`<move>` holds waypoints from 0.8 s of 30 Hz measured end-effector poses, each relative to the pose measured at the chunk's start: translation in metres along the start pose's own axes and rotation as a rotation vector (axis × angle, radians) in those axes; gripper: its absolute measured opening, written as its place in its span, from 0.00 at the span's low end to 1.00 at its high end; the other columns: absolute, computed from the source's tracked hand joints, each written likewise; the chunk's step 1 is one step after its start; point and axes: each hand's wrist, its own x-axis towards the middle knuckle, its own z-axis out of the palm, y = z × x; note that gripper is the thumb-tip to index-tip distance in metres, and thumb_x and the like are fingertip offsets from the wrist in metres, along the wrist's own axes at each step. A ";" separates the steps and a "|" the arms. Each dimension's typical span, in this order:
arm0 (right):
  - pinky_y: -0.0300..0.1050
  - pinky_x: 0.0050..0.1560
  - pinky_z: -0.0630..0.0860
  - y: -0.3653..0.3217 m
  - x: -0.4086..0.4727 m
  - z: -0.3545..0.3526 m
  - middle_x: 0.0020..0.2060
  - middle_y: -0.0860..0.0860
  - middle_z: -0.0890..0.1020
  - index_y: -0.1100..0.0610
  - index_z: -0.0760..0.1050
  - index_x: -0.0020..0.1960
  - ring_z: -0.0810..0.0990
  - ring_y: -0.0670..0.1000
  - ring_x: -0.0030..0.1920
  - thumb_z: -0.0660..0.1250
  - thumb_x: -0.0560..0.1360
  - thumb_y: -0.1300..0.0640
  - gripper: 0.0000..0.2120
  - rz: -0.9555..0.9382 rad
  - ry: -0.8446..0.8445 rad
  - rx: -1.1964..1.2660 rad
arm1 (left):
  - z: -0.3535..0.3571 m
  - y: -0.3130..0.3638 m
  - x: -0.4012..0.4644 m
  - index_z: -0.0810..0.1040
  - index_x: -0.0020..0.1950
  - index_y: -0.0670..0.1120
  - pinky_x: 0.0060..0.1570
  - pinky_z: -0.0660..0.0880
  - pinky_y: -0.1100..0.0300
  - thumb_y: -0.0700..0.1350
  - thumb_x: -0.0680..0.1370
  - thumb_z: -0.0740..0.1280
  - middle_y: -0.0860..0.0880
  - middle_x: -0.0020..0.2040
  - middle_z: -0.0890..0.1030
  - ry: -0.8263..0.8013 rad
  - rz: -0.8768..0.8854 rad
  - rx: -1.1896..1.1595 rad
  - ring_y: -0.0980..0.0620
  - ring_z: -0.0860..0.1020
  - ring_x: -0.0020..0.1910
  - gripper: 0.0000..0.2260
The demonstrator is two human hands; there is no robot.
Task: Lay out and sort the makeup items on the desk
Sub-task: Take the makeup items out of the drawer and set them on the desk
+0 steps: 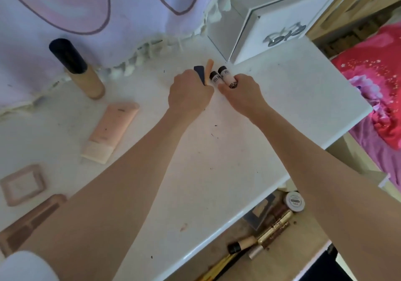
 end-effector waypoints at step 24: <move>0.38 0.70 0.50 0.035 -0.044 0.006 0.74 0.55 0.60 0.61 0.56 0.74 0.57 0.53 0.74 0.55 0.81 0.59 0.23 -0.282 0.050 -0.310 | 0.016 -0.020 -0.032 0.63 0.71 0.41 0.64 0.61 0.56 0.41 0.80 0.56 0.42 0.67 0.68 0.077 0.206 0.085 0.44 0.65 0.66 0.19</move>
